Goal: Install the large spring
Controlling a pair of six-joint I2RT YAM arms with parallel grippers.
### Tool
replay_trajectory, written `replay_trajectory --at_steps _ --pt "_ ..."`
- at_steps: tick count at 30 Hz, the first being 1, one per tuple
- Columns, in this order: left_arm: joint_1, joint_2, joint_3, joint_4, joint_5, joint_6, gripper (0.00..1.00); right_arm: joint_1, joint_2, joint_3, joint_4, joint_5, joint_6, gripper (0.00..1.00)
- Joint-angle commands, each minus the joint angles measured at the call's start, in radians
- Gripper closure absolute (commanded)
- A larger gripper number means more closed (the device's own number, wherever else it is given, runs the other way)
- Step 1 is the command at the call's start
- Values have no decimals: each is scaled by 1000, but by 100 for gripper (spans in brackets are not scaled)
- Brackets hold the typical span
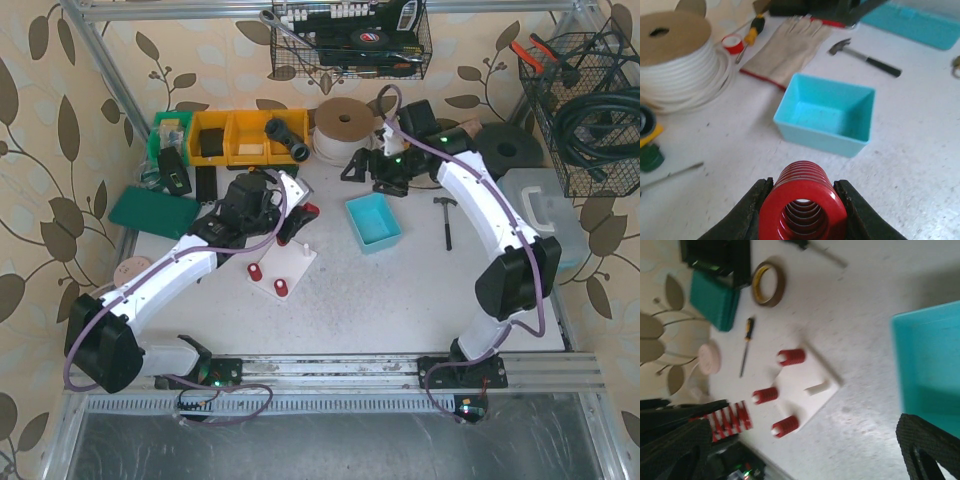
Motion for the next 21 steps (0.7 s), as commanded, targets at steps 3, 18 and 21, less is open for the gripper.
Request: replay_trajectory --at_steps 3,18,21 --pt "12 39 60 -81 -169 -59 100 -35 -66 -46 -47 311 -118 0" --pt "11 205 4 -22 -214 -257 100 -82 -188 -235 51 393 -129 1" --pt "9 208 4 -22 -189 -250 100 -82 -175 -228 38 390 -136 2"
